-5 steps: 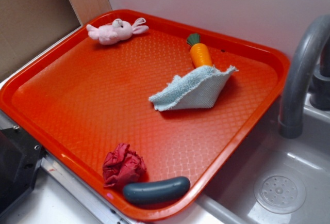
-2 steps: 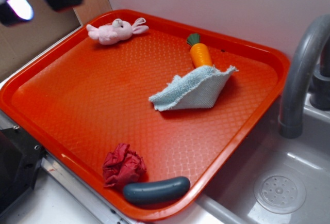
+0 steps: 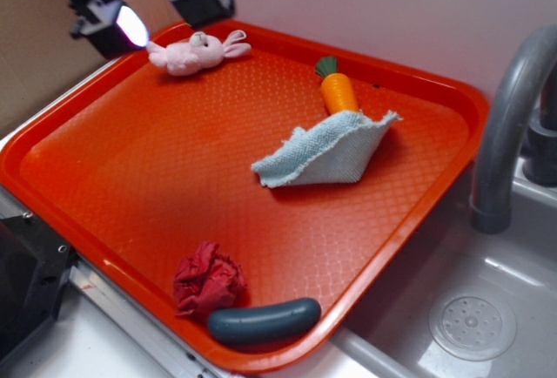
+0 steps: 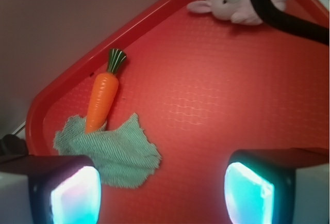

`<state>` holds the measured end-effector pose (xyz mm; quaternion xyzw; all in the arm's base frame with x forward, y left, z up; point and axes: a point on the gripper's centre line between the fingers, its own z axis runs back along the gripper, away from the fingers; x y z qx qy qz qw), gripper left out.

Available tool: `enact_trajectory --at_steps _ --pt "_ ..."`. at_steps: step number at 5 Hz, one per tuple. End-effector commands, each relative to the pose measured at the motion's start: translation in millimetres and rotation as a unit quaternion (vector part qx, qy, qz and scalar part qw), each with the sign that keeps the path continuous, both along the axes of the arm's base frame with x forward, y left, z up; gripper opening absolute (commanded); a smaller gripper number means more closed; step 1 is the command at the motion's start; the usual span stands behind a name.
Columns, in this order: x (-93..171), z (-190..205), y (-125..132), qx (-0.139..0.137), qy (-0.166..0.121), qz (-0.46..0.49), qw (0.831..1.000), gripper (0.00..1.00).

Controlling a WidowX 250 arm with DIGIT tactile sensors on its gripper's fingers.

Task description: Grab the carrot.

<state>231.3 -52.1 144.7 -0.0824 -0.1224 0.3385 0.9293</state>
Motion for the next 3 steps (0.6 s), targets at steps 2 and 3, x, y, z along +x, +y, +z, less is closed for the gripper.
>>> enact_trajectory --at_steps 2,3 --pt "57 -18 -55 0.018 -0.009 0.019 1.0 1.0" --pt "67 -35 -64 0.031 -0.004 0.032 0.999 1.0"
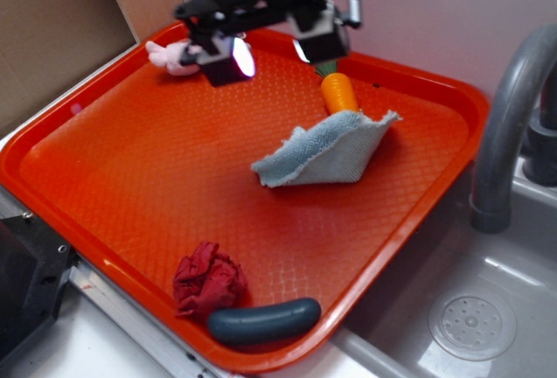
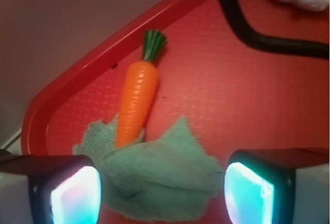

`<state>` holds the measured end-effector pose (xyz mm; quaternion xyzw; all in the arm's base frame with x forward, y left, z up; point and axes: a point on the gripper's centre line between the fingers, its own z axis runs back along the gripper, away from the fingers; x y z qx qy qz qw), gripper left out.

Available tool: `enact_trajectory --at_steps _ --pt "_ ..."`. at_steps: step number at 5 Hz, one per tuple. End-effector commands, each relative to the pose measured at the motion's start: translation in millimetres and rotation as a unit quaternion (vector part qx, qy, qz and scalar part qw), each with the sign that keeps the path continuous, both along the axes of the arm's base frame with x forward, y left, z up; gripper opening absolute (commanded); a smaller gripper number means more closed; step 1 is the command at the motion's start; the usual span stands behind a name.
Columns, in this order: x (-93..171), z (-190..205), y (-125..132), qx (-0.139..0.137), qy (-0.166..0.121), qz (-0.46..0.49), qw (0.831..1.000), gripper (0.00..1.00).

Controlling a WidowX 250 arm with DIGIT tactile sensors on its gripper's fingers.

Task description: Grab the carrot.

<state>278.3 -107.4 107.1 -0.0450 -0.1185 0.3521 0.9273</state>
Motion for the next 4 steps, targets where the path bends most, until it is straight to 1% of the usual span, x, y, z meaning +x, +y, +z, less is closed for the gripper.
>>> enact_trajectory --at_steps 1,2,3,4 --pt "37 -15 0 0.013 -0.013 0.016 1.0 1.0" --pt "51 -36 17 0.026 -0.004 0.022 0.999 1.0" --pt "55 -47 18 0.043 -0.001 0.024 0.999 1.0" --pt "61 -57 24 0.044 0.005 0.018 0.999 1.0"
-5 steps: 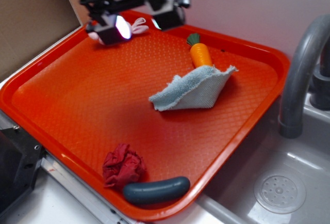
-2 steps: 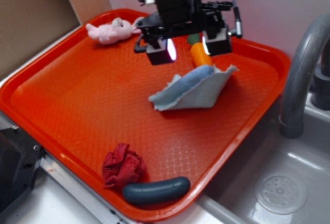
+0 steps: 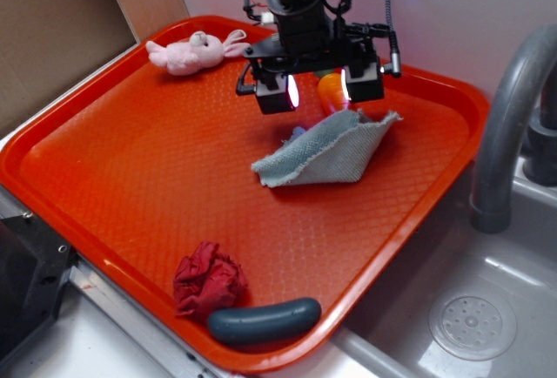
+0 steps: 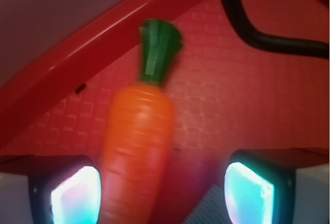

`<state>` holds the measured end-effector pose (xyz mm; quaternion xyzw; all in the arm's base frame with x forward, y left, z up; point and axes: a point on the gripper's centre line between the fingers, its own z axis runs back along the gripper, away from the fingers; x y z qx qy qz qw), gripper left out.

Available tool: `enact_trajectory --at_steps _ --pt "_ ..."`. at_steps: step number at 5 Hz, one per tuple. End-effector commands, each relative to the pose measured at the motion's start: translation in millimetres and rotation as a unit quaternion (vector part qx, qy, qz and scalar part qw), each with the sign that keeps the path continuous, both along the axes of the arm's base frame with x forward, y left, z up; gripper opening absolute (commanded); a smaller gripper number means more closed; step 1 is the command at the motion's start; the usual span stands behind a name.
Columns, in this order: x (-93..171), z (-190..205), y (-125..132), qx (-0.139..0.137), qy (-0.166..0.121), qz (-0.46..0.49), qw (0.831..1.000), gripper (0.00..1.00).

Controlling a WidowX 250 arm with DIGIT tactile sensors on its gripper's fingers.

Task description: Grab the carrot.

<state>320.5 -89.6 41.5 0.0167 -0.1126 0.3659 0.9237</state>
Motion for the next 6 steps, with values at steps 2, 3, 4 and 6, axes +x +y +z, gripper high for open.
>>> enact_trajectory --at_steps 2,3,4,6 --pt "18 -17 -17 -0.018 -0.002 -0.044 0.999 0.0" --pt "8 -9 -15 -0.006 -0.01 -0.043 0.999 0.0" --pt "-8 32 -4 0.006 0.004 -0.091 0.996 0.0" --pt "-31 127 53 -0.05 0.029 -0.17 0.984 0.0"
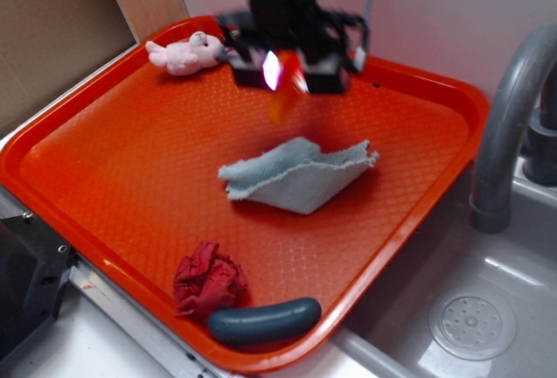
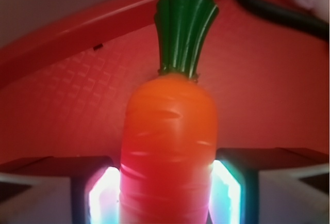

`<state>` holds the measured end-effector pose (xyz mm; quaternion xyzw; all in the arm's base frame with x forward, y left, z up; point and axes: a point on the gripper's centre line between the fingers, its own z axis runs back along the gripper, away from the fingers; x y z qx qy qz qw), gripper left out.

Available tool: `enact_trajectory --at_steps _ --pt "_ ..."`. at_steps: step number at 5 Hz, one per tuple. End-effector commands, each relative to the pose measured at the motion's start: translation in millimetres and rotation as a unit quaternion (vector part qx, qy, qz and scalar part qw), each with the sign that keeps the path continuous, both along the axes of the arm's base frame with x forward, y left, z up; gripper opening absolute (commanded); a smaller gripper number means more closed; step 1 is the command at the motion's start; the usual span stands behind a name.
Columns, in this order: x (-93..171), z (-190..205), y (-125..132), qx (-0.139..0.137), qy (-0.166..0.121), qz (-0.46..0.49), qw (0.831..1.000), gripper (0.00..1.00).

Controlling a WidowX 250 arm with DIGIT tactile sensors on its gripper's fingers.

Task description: Grab the carrot.

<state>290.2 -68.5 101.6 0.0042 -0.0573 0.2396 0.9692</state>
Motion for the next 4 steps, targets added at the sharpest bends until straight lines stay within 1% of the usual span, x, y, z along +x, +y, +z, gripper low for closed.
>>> enact_trajectory --at_steps 1,2,3,4 --pt "-29 104 42 -0.059 -0.007 -0.094 0.994 0.0" --pt "-46 114 49 -0.056 0.001 -0.125 0.991 0.0" --pt "-48 103 60 -0.057 0.007 -0.136 0.989 0.0" --pt "-37 94 72 -0.05 0.017 -0.147 0.988 0.0"
